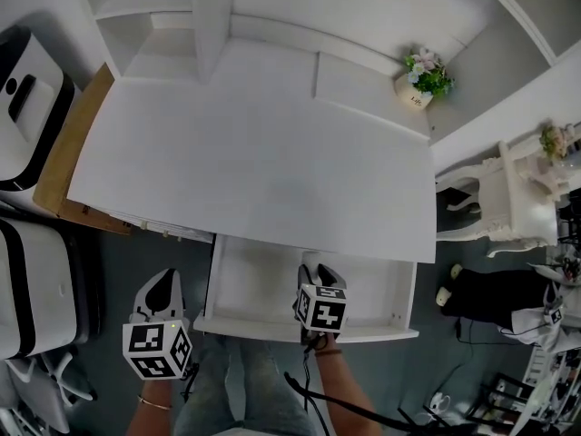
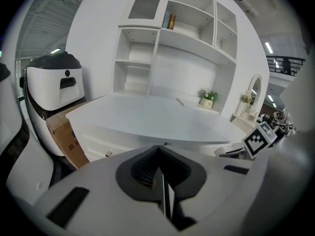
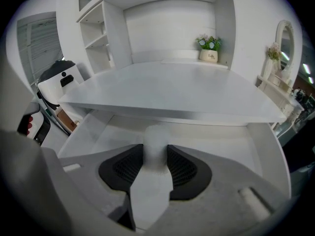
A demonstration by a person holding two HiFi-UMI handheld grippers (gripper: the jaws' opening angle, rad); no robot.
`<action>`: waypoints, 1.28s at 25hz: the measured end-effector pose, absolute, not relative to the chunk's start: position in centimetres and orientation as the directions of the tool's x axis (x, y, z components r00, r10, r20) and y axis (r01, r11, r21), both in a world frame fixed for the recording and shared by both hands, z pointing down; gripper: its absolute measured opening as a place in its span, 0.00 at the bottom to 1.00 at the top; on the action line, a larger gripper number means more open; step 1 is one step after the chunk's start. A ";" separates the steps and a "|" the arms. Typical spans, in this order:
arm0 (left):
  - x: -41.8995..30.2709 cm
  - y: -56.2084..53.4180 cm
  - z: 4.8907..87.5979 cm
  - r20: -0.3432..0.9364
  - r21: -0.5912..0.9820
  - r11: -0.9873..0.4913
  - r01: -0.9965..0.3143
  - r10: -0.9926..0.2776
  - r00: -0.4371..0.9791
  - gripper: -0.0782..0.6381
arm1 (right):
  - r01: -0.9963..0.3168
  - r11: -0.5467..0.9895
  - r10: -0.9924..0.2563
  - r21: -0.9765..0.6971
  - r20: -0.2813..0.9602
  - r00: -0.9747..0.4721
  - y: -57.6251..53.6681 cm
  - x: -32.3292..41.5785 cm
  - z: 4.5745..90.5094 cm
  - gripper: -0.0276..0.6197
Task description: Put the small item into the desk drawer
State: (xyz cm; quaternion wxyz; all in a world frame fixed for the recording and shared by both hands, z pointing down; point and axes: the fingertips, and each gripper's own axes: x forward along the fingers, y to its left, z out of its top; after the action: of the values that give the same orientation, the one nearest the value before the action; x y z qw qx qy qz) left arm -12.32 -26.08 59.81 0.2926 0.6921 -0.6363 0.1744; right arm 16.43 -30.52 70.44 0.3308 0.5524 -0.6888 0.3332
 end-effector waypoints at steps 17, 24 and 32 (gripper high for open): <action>-14.5 -25.1 60.0 0.618 0.181 0.101 -0.978 -0.785 0.033 0.10 | -0.968 0.231 -0.482 -0.100 0.853 -0.203 -33.1 14.5 74.6 0.28; -15.1 -24.9 59.9 0.621 0.175 0.117 -0.978 -0.783 0.018 0.10 | -0.966 0.236 -0.462 -0.108 0.862 -0.210 -33.1 13.8 75.4 0.28; -15.0 -25.0 60.0 0.623 0.171 0.114 -0.979 -0.782 0.018 0.10 | -0.962 0.242 -0.456 -0.127 0.860 -0.229 -33.2 13.7 75.7 0.28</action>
State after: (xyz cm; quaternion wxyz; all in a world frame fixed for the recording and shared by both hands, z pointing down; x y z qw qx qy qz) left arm -15.04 -24.97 59.97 0.3036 0.6456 -0.6818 0.1619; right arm 13.67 -33.20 75.67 0.3602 0.5058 -0.7011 0.3507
